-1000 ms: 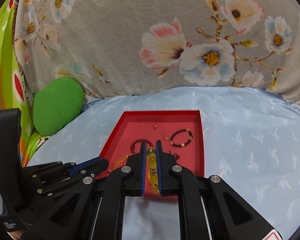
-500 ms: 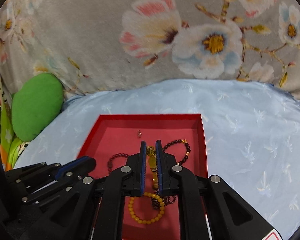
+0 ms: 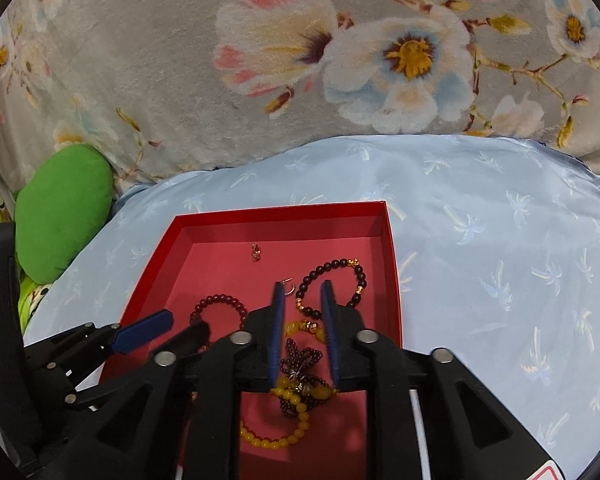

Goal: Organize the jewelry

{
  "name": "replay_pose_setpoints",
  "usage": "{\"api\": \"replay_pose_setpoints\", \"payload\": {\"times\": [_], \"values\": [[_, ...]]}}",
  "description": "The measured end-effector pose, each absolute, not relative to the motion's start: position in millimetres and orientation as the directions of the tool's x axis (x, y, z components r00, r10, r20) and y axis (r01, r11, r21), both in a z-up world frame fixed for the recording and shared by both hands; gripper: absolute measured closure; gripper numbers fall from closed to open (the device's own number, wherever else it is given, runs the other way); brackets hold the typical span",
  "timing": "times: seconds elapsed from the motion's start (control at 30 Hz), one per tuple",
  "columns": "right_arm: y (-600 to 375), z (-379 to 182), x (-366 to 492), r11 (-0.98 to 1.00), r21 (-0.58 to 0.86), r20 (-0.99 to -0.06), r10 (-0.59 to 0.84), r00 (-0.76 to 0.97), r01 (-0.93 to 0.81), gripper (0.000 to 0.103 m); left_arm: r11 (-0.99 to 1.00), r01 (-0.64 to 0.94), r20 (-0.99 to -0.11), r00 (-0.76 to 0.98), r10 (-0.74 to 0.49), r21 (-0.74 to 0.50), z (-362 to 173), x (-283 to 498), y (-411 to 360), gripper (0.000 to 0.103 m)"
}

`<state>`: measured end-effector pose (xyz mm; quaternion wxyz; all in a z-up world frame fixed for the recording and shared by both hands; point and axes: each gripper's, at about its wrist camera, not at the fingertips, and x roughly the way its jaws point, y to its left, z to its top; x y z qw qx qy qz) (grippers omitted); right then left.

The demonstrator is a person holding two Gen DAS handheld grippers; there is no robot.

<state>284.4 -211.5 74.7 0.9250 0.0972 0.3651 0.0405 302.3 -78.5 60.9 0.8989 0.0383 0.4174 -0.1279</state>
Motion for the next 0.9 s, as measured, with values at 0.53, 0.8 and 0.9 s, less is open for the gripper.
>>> {"api": "replay_pose_setpoints", "payload": {"times": [0.53, 0.8, 0.9], "values": [[-202.7, 80.4, 207.0, 0.984, 0.176, -0.641, 0.087, 0.763, 0.035, 0.055, 0.970, 0.242, -0.739, 0.649, -0.181, -0.025, 68.1, 240.2, -57.0, 0.054], [-192.3, 78.8, 165.3, 0.988, 0.151, -0.640, 0.070, 0.765, 0.035, 0.055, 0.973, 0.228, -0.721, 0.670, -0.179, -0.029, 73.9, 202.1, -42.9, 0.055], [-187.8, 78.3, 153.8, 0.989, 0.145, -0.638, 0.066, 0.767, 0.035, 0.055, 0.972, 0.230, -0.721, 0.667, -0.188, -0.041, 74.8, 192.3, -40.6, 0.056]]}}
